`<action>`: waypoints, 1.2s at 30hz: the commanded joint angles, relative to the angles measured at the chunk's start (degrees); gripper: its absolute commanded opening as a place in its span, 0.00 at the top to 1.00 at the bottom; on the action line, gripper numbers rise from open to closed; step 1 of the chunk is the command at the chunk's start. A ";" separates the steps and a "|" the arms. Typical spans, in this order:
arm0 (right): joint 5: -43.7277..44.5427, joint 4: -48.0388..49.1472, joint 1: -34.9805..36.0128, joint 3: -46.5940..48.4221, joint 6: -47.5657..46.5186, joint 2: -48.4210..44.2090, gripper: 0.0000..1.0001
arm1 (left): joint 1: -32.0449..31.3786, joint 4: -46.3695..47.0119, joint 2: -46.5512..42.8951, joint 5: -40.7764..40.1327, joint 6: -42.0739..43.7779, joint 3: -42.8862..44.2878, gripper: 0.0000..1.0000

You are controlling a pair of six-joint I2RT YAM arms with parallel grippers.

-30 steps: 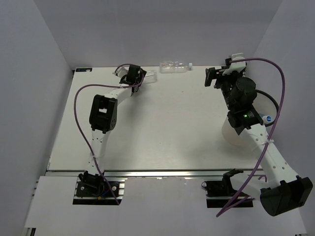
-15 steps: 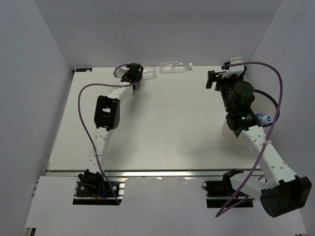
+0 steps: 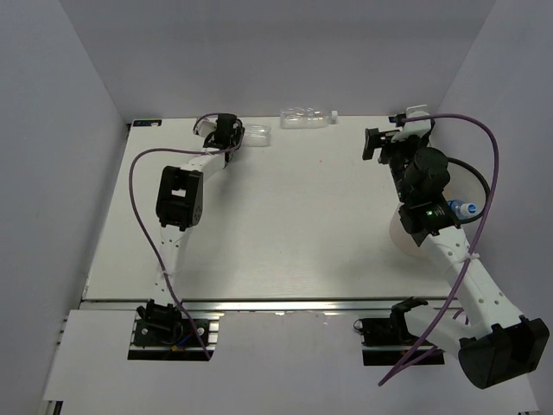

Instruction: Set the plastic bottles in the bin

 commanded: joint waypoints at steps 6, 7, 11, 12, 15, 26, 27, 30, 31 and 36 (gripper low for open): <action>-24.68 -7.20 -0.15 4.84 5.58 1.38 0.11 | 0.00 20.53 -23.54 30.91 30.07 -17.02 0.89; -27.25 -7.21 -0.15 4.48 7.24 1.29 0.11 | 0.00 22.37 -25.58 35.30 31.57 -21.39 0.89; -46.75 -0.46 0.29 -2.43 18.31 1.38 0.11 | -1.05 37.73 -36.92 64.88 34.14 -41.11 0.90; -52.18 1.91 0.47 -3.77 22.25 1.64 0.11 | -1.58 42.65 -39.29 67.66 33.44 -45.64 0.91; -54.00 5.01 1.17 -5.10 25.53 3.04 0.11 | -4.39 42.91 -47.30 71.03 40.42 -55.87 0.89; -44.16 2.56 3.72 -8.35 31.24 5.50 0.11 | -19.51 16.05 -60.49 62.41 66.49 -61.86 0.96; -42.50 2.11 3.72 -8.70 31.69 5.68 0.11 | -19.86 17.02 -60.85 62.85 66.04 -62.21 0.96; -39.95 1.15 4.33 -10.11 32.22 5.33 0.11 | -21.09 18.44 -61.55 63.65 65.25 -62.48 0.96; -38.98 0.62 4.60 -10.63 32.30 5.24 0.11 | -21.36 18.26 -61.64 63.56 65.25 -62.39 0.97; -34.13 -0.79 5.65 -11.16 31.51 5.33 0.11 | -22.59 17.82 -62.17 63.47 64.98 -62.56 0.97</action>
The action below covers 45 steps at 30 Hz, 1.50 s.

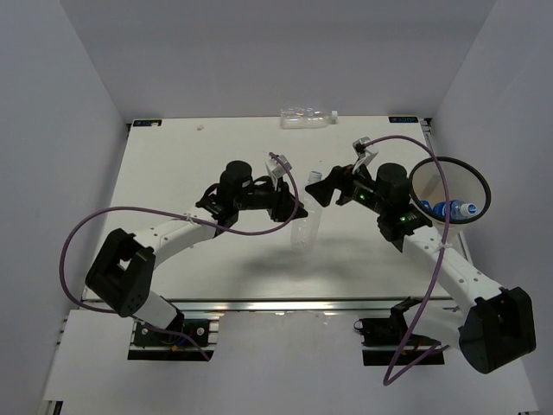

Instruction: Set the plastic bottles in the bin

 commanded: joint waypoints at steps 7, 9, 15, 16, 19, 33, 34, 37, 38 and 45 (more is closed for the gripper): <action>-1.19 2.06 5.02 2.20 -1.60 3.84 0.16 | -2.25 1.13 -2.87 0.98 0.00 0.67 0.96; -1.90 2.15 5.81 3.17 -1.61 4.98 0.26 | -2.25 -0.01 -2.96 -0.16 0.09 1.46 0.96; 6.96 -1.97 5.72 3.87 -0.73 4.37 0.75 | -2.25 -2.20 -5.85 -3.32 0.17 2.25 0.02; 8.71 -2.85 5.81 4.57 -0.90 3.68 0.77 | -2.16 -3.08 -6.03 -5.50 0.26 2.43 0.02; 16.44 -7.50 5.72 8.15 -3.44 2.44 0.83 | -2.16 -6.86 -6.82 -10.94 0.96 3.92 0.02; 71.18 -9.91 0.89 31.03 -34.19 -5.03 0.86 | 15.94 -8.63 -1.12 -14.66 -12.39 4.10 0.02; 74.96 -7.02 0.54 30.16 -40.92 -5.38 0.85 | 16.73 -8.37 -0.68 -14.58 -13.00 3.92 0.02; 82.29 5.38 -2.27 24.89 -49.49 -8.01 0.85 | 17.26 -8.98 1.08 -14.66 -13.10 4.80 0.02; 81.51 5.75 -3.23 24.18 -49.86 -8.54 0.85 | 17.35 -9.07 1.34 -14.58 -13.19 5.06 0.02; 79.48 2.16 -9.29 20.84 -47.49 -9.08 0.68 | 17.44 -10.82 2.14 -15.98 -12.57 6.03 0.02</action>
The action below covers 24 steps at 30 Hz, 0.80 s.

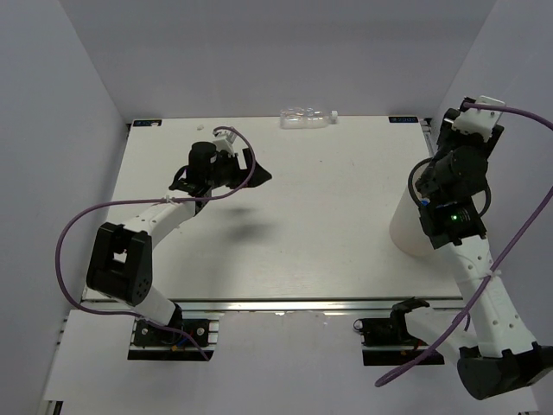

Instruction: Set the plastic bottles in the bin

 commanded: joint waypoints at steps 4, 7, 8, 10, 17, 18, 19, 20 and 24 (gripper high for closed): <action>4.25 0.46 -4.86 -0.56 -2.57 4.11 0.15 | -0.11 -1.63 -0.97 -0.66 0.52 1.72 0.02; 8.38 -0.16 -6.00 0.93 -2.57 6.05 0.11 | -0.02 -2.86 -1.14 -1.89 1.40 1.64 0.02; 9.00 -0.16 -6.18 1.28 -2.40 6.06 0.11 | -0.02 -3.29 -1.06 -3.02 1.49 1.72 0.02; 7.43 -0.68 -6.18 1.28 -0.30 5.27 0.11 | -0.02 -3.47 -0.88 -3.56 1.67 2.07 0.02; -13.47 -10.51 -6.27 2.42 9.90 2.37 0.11 | 0.15 -3.83 1.05 -3.30 1.58 3.66 0.02; -15.06 -11.49 -6.27 3.12 10.69 2.45 0.11 | 0.15 -3.74 1.49 -2.95 1.58 3.83 0.02; -16.82 -12.54 -6.27 3.65 12.00 2.54 0.11 | 0.15 -3.91 1.58 -2.95 1.58 4.01 0.02; -17.44 -12.99 -6.27 4.18 12.63 2.72 0.11 | 0.15 -3.91 1.76 -2.86 1.58 4.10 0.02; -21.65 -19.13 -6.27 4.80 14.30 3.16 0.11 | 0.15 -3.83 2.37 -2.77 1.58 4.19 0.02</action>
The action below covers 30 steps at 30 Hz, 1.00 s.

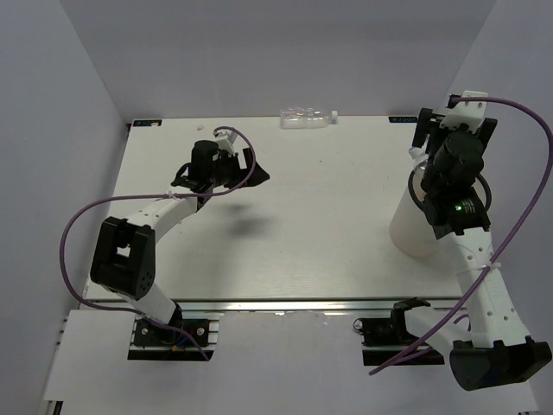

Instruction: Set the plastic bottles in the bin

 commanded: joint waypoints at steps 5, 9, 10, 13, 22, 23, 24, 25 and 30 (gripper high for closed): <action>-22.62 -14.11 -0.06 4.50 -3.77 2.18 0.11 | 0.39 -0.24 0.63 0.29 0.55 2.31 0.02; -22.37 -18.16 -0.15 7.22 -6.33 9.01 0.11 | 0.39 -0.16 0.89 0.81 0.55 2.66 0.02; -20.19 -19.12 -0.15 8.19 -6.25 10.26 0.11 | 0.31 0.02 0.89 1.08 0.55 2.40 0.02; -13.00 -20.01 -0.15 9.42 -5.11 15.18 0.11 | 0.39 0.02 0.54 1.08 0.55 1.96 0.02; -10.50 -19.49 -0.06 8.38 -1.59 14.58 0.41 | 0.75 0.37 0.36 0.55 0.90 1.69 0.02; -10.07 -18.96 -0.15 8.11 -1.50 13.71 0.47 | 0.75 0.46 0.54 0.55 0.82 1.69 0.02; -9.19 -18.00 -0.15 7.59 -1.33 13.26 0.57 | 0.75 0.29 0.71 0.55 0.82 1.78 0.02; -8.83 -17.47 -0.15 7.41 -1.33 12.91 0.63 | 0.83 0.37 0.80 0.55 0.82 1.87 0.02; -8.83 -12.47 -0.15 8.81 -0.89 10.01 0.85 | 0.92 0.64 1.07 0.99 0.55 1.87 0.02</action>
